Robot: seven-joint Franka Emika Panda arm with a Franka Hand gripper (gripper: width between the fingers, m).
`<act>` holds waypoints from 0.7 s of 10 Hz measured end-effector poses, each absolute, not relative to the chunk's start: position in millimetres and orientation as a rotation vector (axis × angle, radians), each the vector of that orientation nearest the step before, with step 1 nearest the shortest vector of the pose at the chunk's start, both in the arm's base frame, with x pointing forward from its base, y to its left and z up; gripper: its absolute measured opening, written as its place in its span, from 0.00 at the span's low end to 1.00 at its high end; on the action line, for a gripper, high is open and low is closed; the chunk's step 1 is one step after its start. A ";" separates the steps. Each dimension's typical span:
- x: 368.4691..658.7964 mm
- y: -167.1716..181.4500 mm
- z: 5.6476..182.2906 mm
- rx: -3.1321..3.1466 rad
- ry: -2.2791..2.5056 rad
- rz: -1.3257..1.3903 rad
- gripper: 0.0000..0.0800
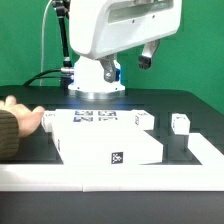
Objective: Assemble one leg
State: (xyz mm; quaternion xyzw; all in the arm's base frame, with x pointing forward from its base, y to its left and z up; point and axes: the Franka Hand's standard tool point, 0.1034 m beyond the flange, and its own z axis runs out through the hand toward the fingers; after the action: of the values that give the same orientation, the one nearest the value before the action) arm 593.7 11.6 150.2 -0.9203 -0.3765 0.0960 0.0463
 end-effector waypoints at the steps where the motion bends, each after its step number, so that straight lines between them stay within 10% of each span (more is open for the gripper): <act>1: 595.3 11.9 149.1 -2.797 -1.125 0.313 0.81; 7: 595.0 11.9 148.5 -2.796 -1.128 0.313 0.81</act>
Offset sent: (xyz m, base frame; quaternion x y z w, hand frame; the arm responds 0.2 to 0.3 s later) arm 0.0000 0.0000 0.0000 0.0000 0.0000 0.0000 1.0000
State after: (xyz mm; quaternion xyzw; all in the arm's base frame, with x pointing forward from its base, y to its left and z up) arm 595.0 11.9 148.5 -0.9210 -0.3716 0.1032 0.0553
